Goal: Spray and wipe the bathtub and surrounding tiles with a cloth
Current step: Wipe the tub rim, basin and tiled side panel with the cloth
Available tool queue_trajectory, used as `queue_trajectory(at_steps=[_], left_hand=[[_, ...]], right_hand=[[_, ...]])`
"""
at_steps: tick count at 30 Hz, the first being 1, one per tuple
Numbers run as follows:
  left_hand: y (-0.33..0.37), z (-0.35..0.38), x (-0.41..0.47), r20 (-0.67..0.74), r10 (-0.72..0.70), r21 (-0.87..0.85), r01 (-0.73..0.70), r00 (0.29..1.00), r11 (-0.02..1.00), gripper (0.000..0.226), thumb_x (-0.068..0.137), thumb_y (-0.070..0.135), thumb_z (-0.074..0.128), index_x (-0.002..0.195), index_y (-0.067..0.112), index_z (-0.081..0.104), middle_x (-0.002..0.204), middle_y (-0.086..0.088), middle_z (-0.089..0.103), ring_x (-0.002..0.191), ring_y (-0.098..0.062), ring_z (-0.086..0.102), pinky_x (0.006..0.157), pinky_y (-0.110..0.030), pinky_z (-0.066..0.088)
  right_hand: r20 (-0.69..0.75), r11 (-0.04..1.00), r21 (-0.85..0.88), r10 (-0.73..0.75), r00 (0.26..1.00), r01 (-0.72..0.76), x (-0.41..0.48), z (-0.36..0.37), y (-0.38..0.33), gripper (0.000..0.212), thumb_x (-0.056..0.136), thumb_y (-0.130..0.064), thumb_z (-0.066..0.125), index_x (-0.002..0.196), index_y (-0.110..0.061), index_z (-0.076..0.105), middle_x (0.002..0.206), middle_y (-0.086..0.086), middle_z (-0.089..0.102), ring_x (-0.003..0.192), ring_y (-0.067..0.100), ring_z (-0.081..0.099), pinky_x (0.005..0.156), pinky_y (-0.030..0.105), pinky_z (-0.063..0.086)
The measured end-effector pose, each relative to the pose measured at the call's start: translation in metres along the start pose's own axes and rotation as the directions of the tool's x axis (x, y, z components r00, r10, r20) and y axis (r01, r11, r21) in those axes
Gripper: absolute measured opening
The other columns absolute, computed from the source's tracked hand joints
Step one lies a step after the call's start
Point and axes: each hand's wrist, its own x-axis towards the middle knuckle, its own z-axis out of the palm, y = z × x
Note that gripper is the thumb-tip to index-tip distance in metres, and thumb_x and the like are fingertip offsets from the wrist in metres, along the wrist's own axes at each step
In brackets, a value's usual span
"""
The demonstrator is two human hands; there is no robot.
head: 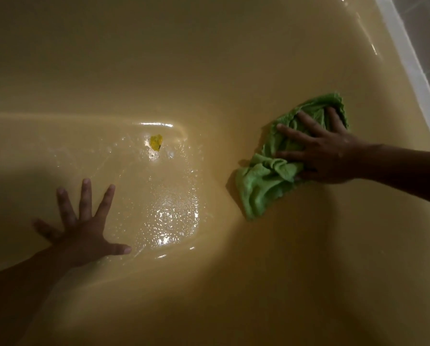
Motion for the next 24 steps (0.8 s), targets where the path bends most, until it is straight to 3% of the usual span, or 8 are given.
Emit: queue_trajectory(at_steps=[4,7,12,15,18,20,24], left_hand=[[-0.001,-0.002,0.000,0.007,0.004,-0.013,-0.004,1.000,1.000,0.154,0.044,0.084,0.080,0.141,0.058,-0.036,0.140,0.015,-0.063,0.130,-0.034,-0.059,0.105,-0.084,-0.002],[-0.001,-0.001,0.001,0.005,0.003,-0.018,-0.003,1.000,1.000,0.154,0.044,0.082,0.082,0.141,0.059,-0.035,0.139,0.014,-0.064,0.130,-0.034,-0.059,0.105,-0.084,-0.003],[0.000,-0.004,0.003,0.008,-0.004,-0.022,0.005,1.000,1.000,0.149,0.049,0.080,0.081,0.140,0.060,-0.035,0.136,0.014,-0.066,0.134,-0.037,-0.054,0.105,-0.084,-0.002],[-0.002,-0.004,0.003,0.003,0.010,-0.020,-0.010,1.000,1.000,0.143,0.056,0.078,0.079,0.139,0.060,-0.036,0.134,0.014,-0.067,0.133,-0.037,-0.054,0.105,-0.084,-0.003],[-0.006,-0.001,0.002,-0.005,0.032,-0.030,-0.032,0.999,0.999,0.138,0.060,0.077,0.077,0.140,0.061,-0.035,0.134,0.015,-0.067,0.135,-0.038,-0.052,0.105,-0.084,-0.003],[-0.010,0.004,-0.003,-0.007,0.033,-0.049,-0.033,0.999,0.998,0.135,0.062,0.078,0.075,0.139,0.062,-0.035,0.134,0.016,-0.067,0.138,-0.039,-0.050,0.105,-0.084,-0.003],[-0.022,0.022,-0.018,0.044,-0.009,-0.073,0.013,0.999,0.997,0.135,0.064,0.078,0.075,0.136,0.062,-0.038,0.131,0.016,-0.069,0.136,-0.041,-0.050,0.105,-0.085,0.001]], right_hand=[[-0.003,0.994,0.035,0.102,0.995,-0.101,0.035,-0.011,0.024,0.084,0.077,-0.083,-0.002,0.155,-0.055,0.012,0.169,0.002,-0.015,0.152,0.047,-0.011,0.104,0.084,0.009],[-0.026,0.981,0.055,0.187,0.982,-0.185,0.066,-0.026,0.039,0.071,0.089,-0.077,0.011,0.155,-0.056,-0.002,0.166,-0.003,-0.026,0.151,0.048,-0.017,0.104,0.084,0.006],[0.018,0.981,-0.012,0.193,0.981,-0.193,0.081,-0.028,0.037,0.074,0.096,-0.065,0.028,0.150,-0.056,-0.022,0.165,-0.009,-0.028,0.147,0.051,-0.024,0.106,0.085,0.006],[0.111,0.991,-0.095,0.099,0.989,-0.089,0.057,-0.028,0.032,0.069,0.098,-0.065,0.023,0.151,-0.055,-0.018,0.168,-0.009,-0.017,0.150,0.049,-0.019,0.108,0.083,0.012],[0.209,0.996,-0.091,0.005,0.978,0.014,0.016,-0.030,0.017,0.069,0.086,-0.076,-0.005,0.150,-0.056,-0.019,0.168,-0.010,-0.014,0.151,0.047,-0.017,0.109,0.082,0.010],[0.226,0.998,-0.030,-0.053,0.973,0.061,-0.016,-0.022,0.005,0.070,0.082,-0.081,-0.013,0.149,-0.060,-0.018,0.169,-0.010,-0.010,0.151,0.047,-0.016,0.109,0.082,0.005],[0.121,0.980,-0.089,-0.164,0.979,0.175,-0.077,-0.012,-0.021,0.059,0.098,-0.071,0.010,0.152,-0.054,0.029,0.160,-0.001,0.039,0.143,0.054,0.031,0.092,0.088,0.027]])
